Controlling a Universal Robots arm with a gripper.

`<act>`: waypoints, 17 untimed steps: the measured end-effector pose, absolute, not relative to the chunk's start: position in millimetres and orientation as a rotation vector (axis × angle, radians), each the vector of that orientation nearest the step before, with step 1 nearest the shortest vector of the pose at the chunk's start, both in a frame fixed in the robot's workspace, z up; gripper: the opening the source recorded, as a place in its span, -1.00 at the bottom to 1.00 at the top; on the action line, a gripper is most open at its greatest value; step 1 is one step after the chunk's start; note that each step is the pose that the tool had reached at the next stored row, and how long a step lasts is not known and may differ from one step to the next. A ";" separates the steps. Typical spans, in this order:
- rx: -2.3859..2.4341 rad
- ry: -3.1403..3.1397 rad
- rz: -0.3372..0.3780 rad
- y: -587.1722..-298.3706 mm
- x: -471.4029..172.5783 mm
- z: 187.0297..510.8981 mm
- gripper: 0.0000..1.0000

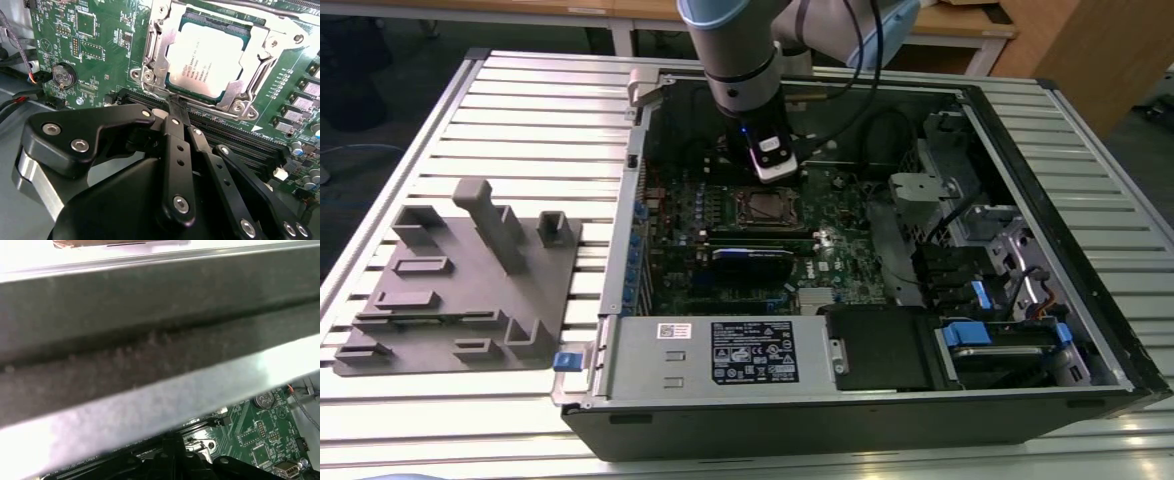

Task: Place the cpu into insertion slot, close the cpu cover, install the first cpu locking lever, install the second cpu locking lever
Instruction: 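Install the first cpu locking lever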

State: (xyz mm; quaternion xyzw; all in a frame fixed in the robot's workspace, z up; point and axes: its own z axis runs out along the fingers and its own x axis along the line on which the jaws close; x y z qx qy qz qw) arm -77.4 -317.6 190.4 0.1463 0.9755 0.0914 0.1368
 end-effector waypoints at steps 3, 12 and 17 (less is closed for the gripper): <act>0.424 2.823 0.264 -317.6 -74.3 190.4 -0.79; 0.423 2.823 0.264 -317.6 -66.6 190.3 -0.79; 0.423 2.823 0.264 -317.6 -66.5 190.0 -0.79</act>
